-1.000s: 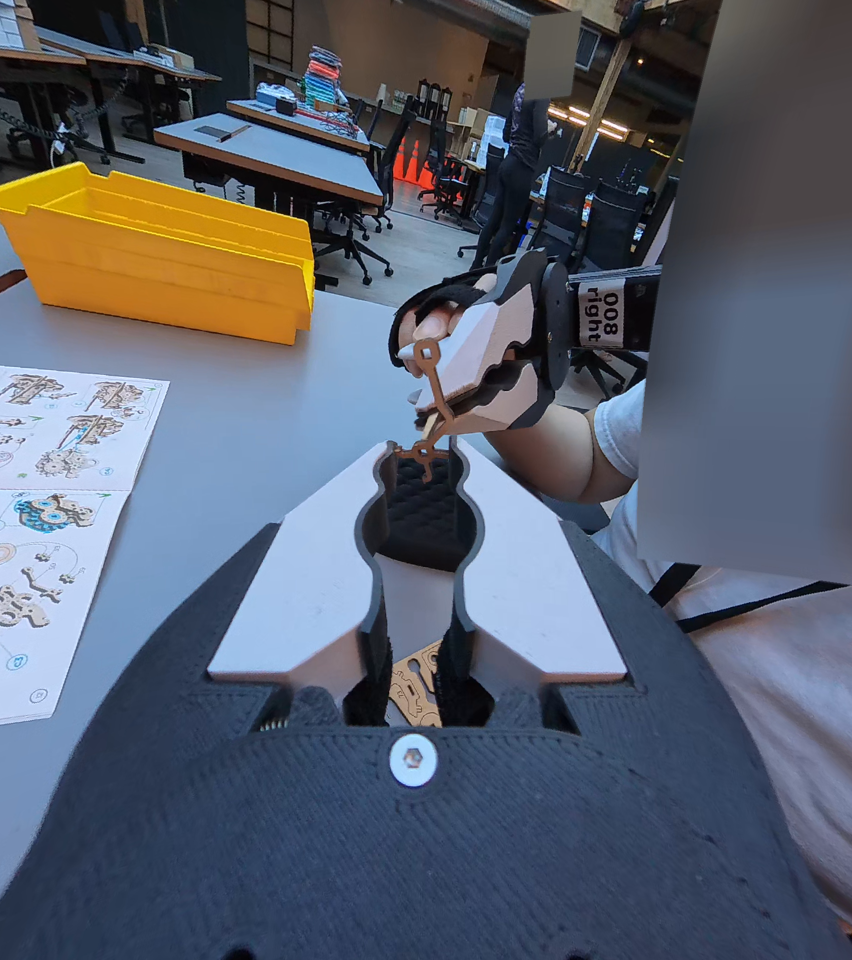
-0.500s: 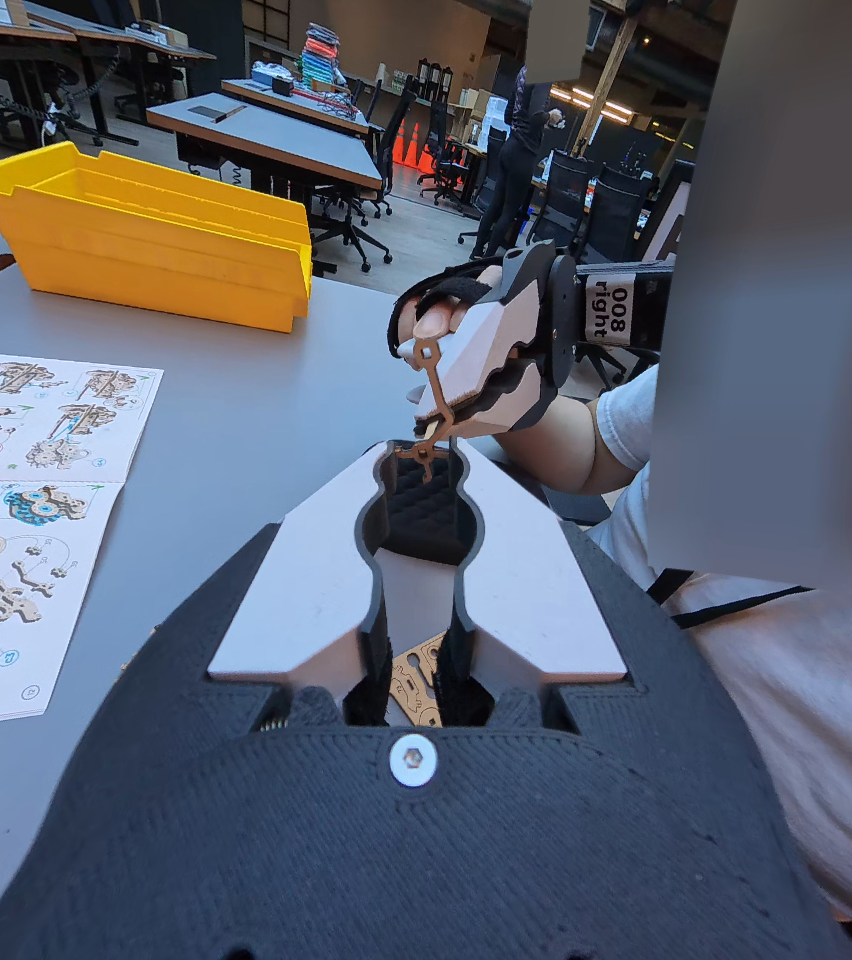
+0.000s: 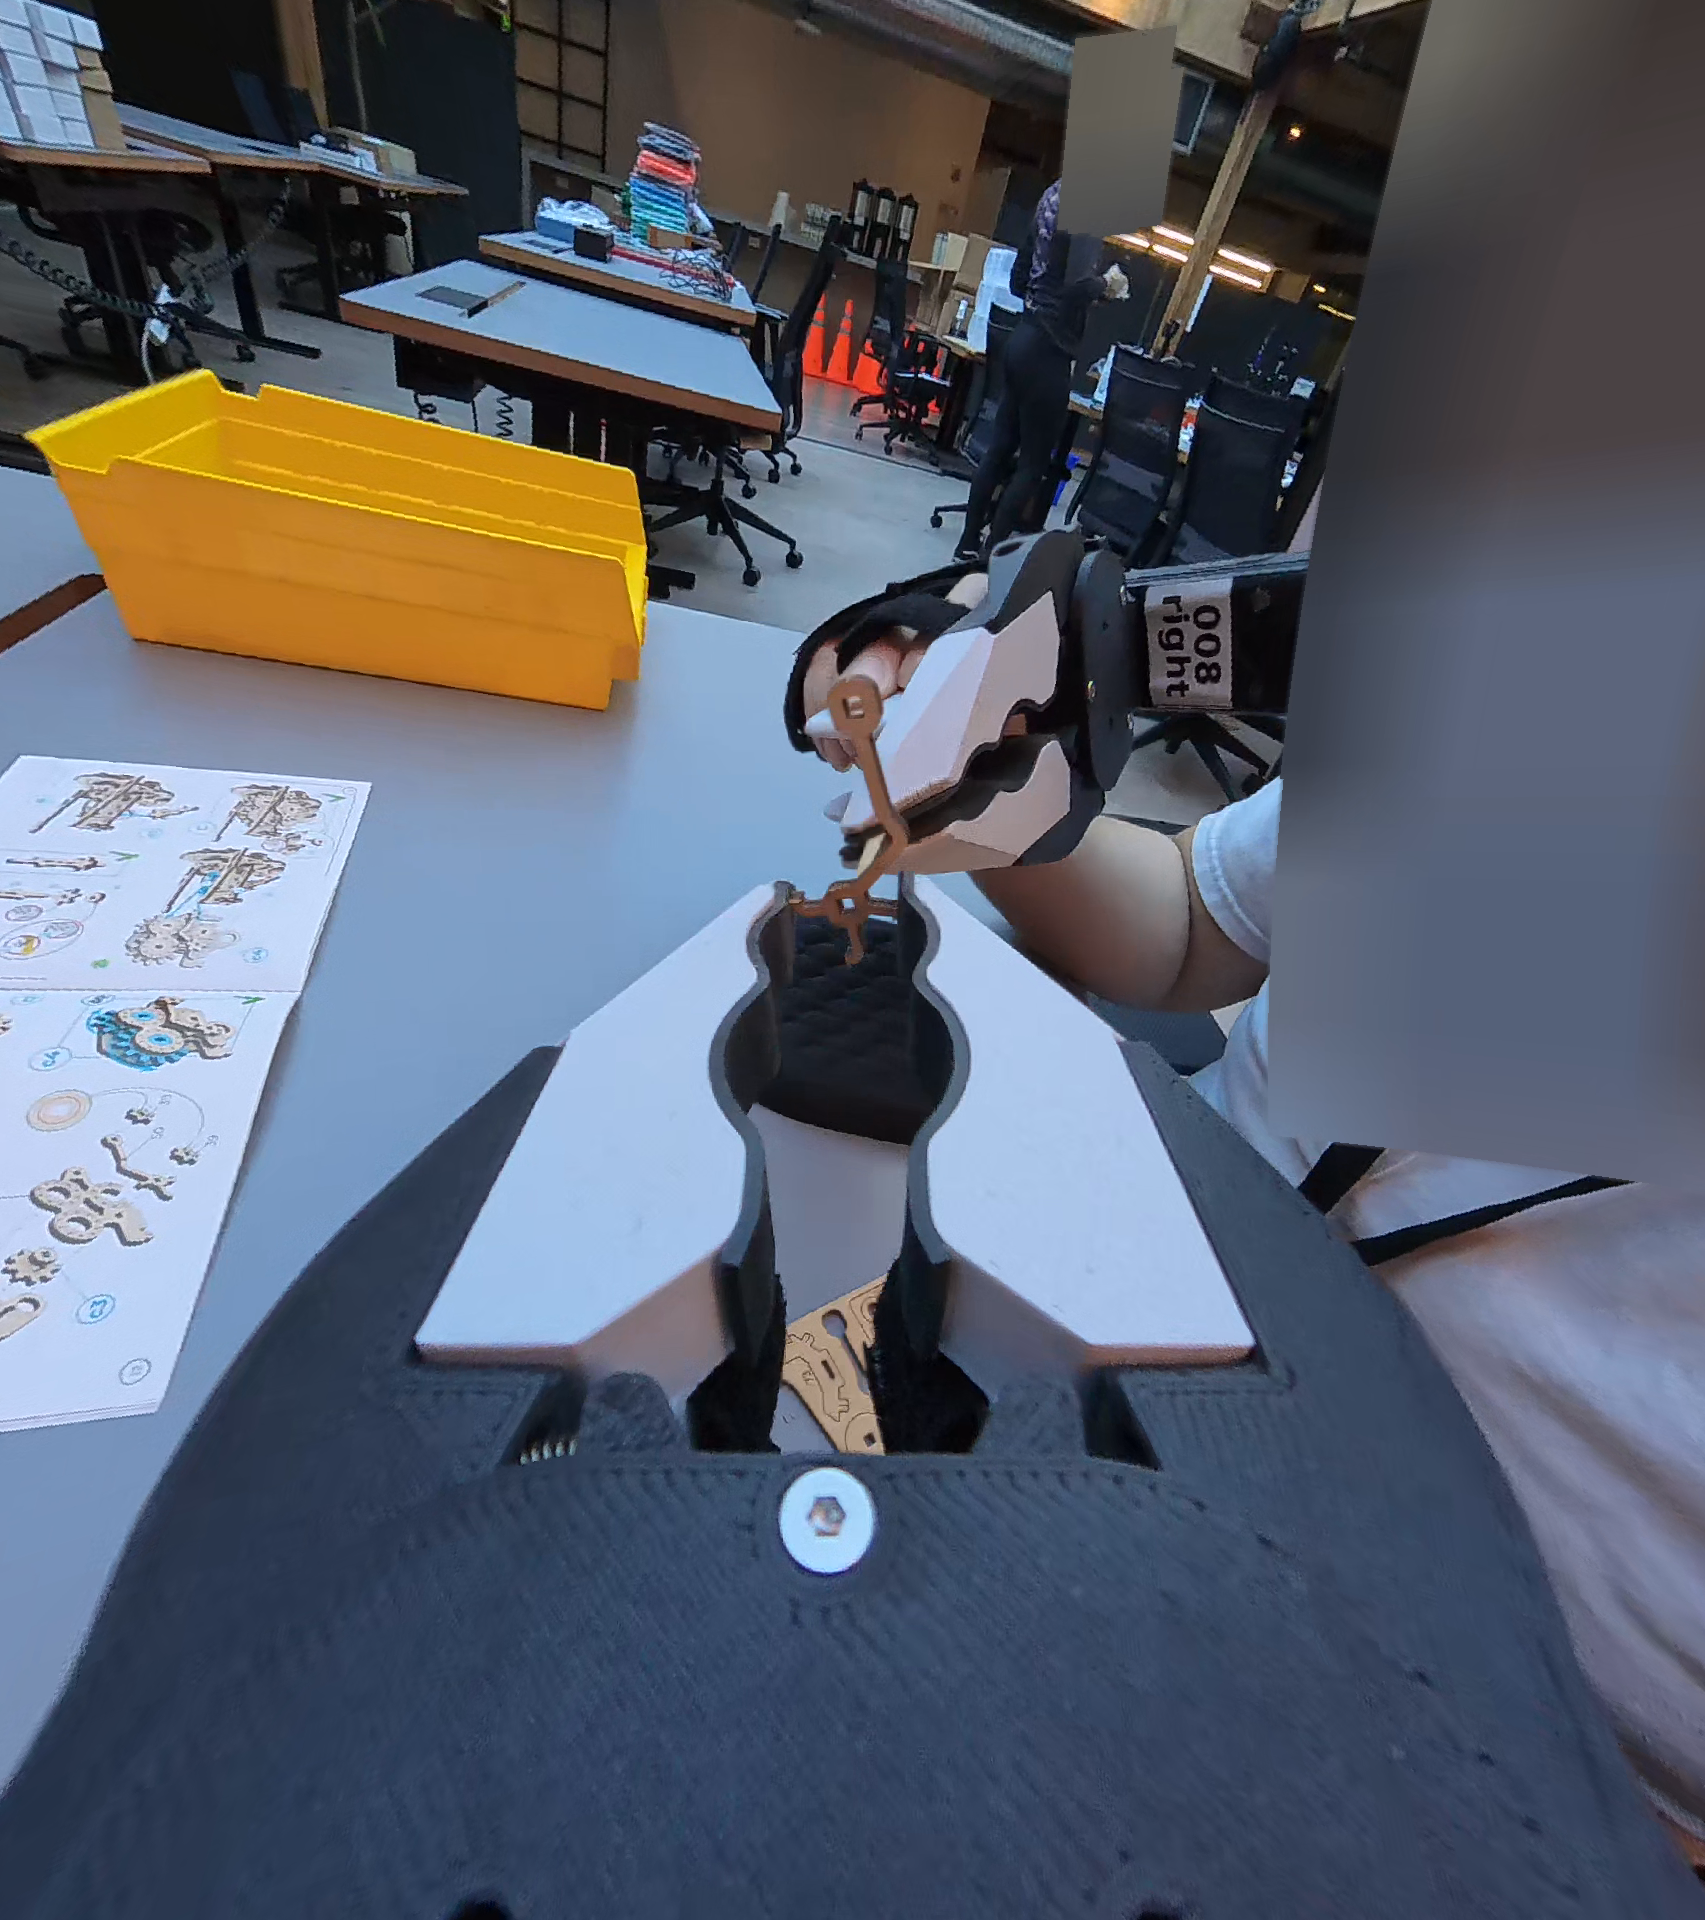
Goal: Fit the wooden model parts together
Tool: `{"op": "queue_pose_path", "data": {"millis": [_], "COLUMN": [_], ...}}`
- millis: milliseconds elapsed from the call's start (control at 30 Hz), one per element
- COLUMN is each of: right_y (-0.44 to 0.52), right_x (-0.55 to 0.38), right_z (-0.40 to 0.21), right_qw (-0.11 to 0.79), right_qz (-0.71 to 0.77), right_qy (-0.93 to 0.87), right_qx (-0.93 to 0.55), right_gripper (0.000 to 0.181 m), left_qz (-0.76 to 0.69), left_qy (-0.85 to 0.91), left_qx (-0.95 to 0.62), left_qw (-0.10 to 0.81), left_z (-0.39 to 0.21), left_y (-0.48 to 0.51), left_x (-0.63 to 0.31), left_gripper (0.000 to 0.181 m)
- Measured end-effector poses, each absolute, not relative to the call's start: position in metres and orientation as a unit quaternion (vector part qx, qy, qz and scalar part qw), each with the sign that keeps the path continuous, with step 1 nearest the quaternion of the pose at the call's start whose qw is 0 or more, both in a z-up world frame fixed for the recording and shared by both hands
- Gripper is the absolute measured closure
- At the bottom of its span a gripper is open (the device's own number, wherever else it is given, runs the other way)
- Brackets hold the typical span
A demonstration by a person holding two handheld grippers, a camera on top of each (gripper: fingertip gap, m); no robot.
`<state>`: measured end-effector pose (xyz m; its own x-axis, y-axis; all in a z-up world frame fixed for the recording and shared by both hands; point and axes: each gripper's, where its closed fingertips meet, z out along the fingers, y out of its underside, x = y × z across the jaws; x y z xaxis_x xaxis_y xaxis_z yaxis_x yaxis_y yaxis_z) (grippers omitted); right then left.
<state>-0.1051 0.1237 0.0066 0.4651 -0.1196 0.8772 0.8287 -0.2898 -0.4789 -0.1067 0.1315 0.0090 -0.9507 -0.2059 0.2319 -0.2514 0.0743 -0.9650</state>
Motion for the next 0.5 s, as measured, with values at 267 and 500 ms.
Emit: {"op": "queue_pose_path", "data": {"millis": [267, 500], "right_y": [0.1268, 0.1277], "right_x": [-0.1055, -0.1044], "right_z": [0.0042, 0.0012], "right_qw": [0.531, 0.519], "right_qz": [-0.444, -0.454], "right_qy": [-0.265, -0.27], "right_qx": [-0.672, -0.672], "right_gripper": [0.18, 0.18], "left_qz": [0.654, 0.649], "left_qy": [-0.74, -0.743], "left_qx": [0.151, 0.159], "left_qw": [0.031, 0.034], "left_z": [0.002, -0.0017], "left_y": [0.1226, 0.1226], "left_x": [-0.1099, -0.108], "left_gripper": [0.164, 0.164]}}
